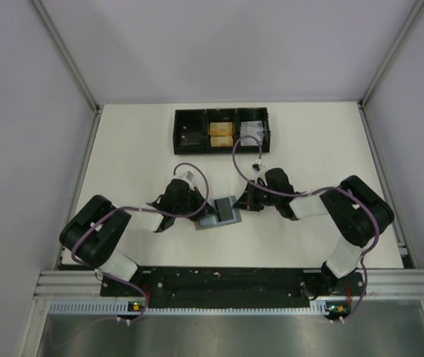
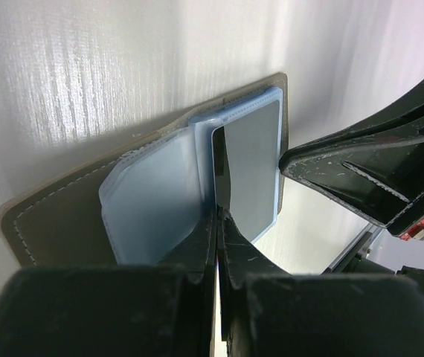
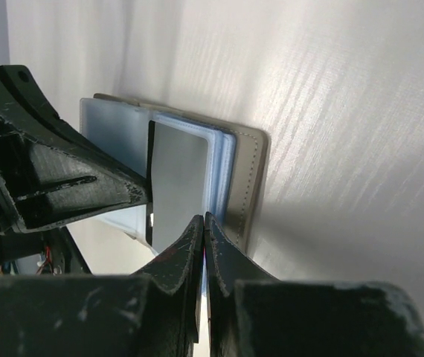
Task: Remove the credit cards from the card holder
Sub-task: Remove the credit card from the card holder.
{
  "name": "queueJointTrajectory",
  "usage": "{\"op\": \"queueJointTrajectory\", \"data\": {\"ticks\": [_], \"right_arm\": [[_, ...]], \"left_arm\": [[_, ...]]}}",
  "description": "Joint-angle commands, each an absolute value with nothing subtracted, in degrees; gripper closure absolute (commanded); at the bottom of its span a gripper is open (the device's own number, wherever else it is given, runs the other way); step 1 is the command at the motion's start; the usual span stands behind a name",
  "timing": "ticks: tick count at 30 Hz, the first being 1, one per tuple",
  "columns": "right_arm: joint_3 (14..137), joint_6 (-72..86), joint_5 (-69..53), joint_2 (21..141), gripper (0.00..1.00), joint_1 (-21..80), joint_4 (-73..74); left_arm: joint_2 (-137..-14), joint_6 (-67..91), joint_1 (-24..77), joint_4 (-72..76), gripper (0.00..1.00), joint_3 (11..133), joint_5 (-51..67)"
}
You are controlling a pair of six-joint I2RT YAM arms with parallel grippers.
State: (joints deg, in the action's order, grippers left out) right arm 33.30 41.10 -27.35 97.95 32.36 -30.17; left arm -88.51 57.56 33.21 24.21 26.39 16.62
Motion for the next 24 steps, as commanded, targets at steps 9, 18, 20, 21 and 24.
{"op": "queueJointTrajectory", "data": {"ticks": [9,18,20,21,24], "right_arm": [[36.74,37.01,-24.53,99.84,1.0,31.9,-24.88],[37.97,33.75,-20.74,97.22,1.0,32.17,-19.59],[37.36,34.1,-22.66,95.37,1.0,32.25,-22.22],[37.18,34.28,-23.81,94.4,1.0,32.17,-23.19],[37.62,34.36,-25.05,91.94,1.0,32.17,-23.73]], "left_arm": [[-86.57,56.16,33.22,21.62,1.0,26.46,14.42],[-84.29,53.88,33.22,16.88,1.0,27.07,12.13],[-84.29,53.62,33.31,16.53,1.0,27.16,12.13],[-84.37,53.44,33.31,16.35,1.0,27.33,12.22],[-84.38,53.26,33.31,16.08,1.0,27.51,12.13]]}}
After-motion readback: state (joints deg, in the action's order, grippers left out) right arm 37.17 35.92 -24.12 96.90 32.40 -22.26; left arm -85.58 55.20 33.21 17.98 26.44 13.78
